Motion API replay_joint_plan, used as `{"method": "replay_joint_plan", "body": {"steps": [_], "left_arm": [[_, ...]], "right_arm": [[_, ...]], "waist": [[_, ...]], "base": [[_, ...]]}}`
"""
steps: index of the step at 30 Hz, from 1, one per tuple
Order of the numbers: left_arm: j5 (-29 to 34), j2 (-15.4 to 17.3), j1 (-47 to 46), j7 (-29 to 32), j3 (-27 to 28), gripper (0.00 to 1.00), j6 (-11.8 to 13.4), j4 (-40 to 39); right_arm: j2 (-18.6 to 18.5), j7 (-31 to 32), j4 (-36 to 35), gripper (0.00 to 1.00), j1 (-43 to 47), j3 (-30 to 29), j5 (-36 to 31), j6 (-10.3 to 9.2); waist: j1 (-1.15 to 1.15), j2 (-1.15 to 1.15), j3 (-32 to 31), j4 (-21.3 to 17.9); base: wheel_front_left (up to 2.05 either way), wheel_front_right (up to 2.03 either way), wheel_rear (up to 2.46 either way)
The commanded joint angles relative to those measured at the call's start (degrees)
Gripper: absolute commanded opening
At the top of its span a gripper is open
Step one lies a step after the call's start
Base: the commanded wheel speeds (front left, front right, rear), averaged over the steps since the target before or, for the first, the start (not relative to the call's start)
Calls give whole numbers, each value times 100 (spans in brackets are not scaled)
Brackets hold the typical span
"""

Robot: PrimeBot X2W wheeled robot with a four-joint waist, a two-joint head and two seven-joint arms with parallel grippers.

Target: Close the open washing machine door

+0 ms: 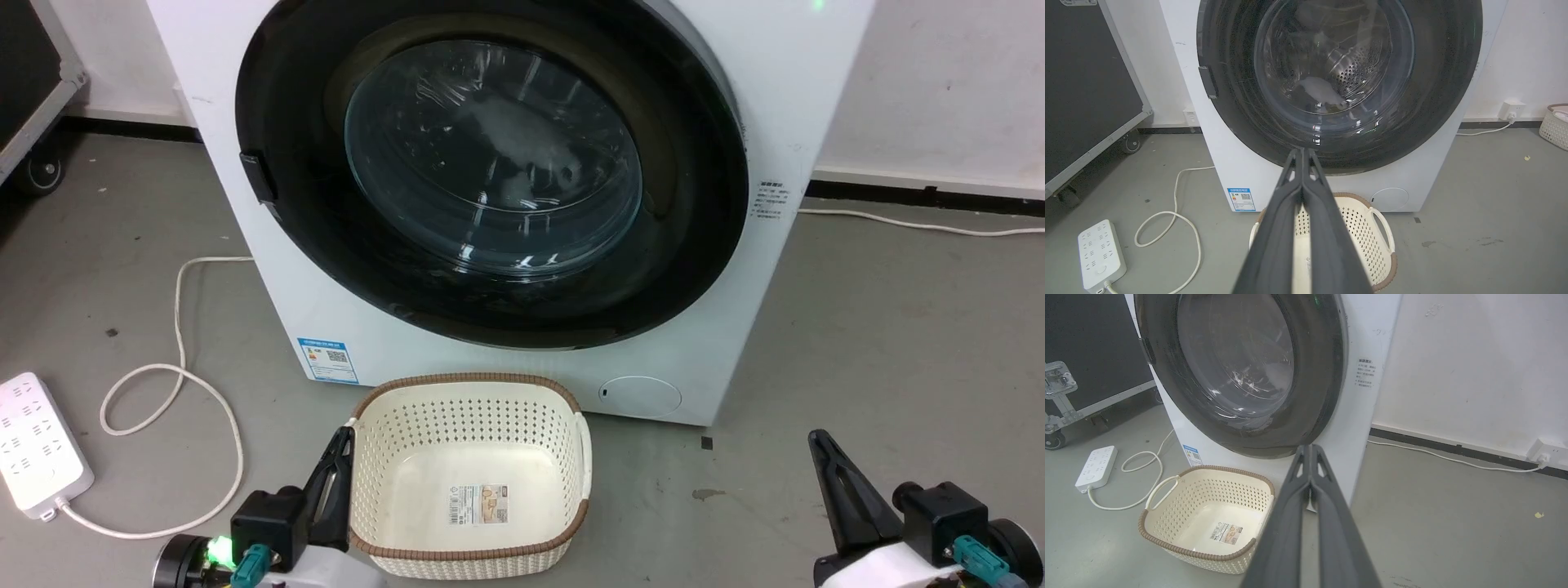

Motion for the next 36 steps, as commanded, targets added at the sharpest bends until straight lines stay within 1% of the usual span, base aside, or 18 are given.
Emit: {"method": "replay_joint_plan", "body": {"steps": [1,36], "left_arm": [[50,-25,-90,35,19,0,38,-37],[142,-83,-152,445,193,0,206,-198]], "right_arm": [[13,38,-47,0,-94,9,-16,-3],[20,450,-241,0,-194,94,-63,-4]], "waist": [[0,0,2,-7],[0,0,46,-168]], "base": [[0,0,0],[0,0,0]]}}
